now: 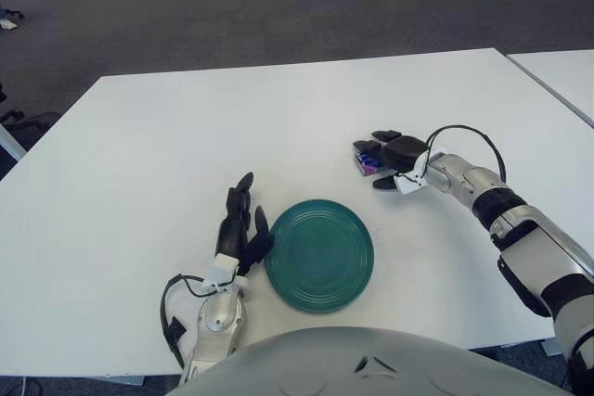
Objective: Put the gum into the plate.
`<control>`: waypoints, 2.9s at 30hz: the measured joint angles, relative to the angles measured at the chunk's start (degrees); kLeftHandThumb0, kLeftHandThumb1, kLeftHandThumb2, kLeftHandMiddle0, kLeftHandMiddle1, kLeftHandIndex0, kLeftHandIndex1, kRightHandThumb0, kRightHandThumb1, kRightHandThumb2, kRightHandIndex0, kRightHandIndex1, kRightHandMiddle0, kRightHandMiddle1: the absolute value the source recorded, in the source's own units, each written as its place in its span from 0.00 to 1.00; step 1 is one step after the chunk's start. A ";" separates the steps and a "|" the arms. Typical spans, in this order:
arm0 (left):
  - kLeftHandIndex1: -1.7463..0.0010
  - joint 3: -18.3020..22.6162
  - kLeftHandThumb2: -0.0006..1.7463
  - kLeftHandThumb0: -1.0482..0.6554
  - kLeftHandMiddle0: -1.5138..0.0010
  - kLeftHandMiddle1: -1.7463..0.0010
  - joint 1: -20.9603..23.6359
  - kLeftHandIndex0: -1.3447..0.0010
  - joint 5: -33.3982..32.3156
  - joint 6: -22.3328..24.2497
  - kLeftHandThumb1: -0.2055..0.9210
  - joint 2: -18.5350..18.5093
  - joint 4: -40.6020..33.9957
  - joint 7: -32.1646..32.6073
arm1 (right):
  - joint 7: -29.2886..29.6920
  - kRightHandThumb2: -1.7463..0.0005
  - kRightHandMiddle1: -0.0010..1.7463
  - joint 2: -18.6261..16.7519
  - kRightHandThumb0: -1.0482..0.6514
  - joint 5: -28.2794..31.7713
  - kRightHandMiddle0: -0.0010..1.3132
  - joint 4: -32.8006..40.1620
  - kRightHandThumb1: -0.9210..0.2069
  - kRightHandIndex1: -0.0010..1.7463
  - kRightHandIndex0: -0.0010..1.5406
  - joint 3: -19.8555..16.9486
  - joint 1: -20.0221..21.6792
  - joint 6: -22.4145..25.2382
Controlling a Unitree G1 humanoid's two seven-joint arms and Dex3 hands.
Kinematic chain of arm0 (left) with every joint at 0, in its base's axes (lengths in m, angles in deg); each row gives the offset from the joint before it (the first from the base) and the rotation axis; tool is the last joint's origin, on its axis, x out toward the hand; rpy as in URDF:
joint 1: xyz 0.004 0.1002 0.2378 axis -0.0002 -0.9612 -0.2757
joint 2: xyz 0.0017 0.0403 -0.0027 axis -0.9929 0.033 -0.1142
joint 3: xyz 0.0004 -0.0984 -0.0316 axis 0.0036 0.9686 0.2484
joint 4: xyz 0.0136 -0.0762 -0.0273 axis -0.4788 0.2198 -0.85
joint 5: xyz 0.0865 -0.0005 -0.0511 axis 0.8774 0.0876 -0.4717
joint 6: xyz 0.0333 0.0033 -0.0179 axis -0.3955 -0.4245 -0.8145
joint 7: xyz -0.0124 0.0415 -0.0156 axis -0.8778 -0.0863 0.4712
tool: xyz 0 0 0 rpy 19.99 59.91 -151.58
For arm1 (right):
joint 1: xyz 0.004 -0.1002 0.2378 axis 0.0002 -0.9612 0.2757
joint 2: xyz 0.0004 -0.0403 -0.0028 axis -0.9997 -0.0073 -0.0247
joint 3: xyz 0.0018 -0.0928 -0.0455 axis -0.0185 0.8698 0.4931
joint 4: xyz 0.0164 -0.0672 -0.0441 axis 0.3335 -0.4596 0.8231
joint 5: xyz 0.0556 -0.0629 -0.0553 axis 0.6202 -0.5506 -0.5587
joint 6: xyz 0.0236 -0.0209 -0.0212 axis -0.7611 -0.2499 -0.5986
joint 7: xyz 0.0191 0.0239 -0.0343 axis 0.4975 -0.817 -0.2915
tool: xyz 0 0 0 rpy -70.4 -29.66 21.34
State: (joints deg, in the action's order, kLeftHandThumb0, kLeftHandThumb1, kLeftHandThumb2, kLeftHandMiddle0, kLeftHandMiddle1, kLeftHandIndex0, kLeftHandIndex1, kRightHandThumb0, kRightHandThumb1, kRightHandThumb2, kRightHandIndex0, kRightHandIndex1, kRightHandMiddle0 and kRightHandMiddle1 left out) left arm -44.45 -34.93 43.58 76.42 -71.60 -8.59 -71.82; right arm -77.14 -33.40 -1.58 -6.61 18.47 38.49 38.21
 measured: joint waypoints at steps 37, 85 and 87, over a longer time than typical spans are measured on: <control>0.66 -0.33 0.56 0.09 0.82 0.98 -2.75 1.00 1.08 0.52 1.00 1.91 -2.82 0.77 | 14.94 0.62 0.91 -1.29 0.13 -6.61 0.04 -2.00 0.00 0.82 0.18 8.14 1.74 1.88; 0.57 0.37 0.53 0.13 0.77 0.99 -4.19 1.00 -2.89 0.64 1.00 1.83 -6.11 -0.12 | 19.87 0.50 1.00 -3.32 0.39 0.88 0.27 -2.30 0.23 1.00 0.29 2.27 -2.39 0.35; 0.57 0.41 0.53 0.13 0.77 0.99 -4.19 1.00 -2.88 0.62 1.00 1.83 -6.10 -0.12 | 19.59 0.50 1.00 -3.35 0.39 1.26 0.27 -2.32 0.22 1.00 0.26 2.15 -2.36 0.31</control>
State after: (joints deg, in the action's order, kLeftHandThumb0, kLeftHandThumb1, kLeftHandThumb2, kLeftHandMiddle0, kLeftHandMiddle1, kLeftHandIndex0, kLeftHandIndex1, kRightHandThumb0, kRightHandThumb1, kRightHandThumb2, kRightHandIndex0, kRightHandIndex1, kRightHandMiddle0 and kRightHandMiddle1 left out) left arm -44.04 -39.12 40.71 77.04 -69.77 -14.70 -71.94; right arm -57.56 -36.75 -0.32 -8.94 20.62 36.13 38.52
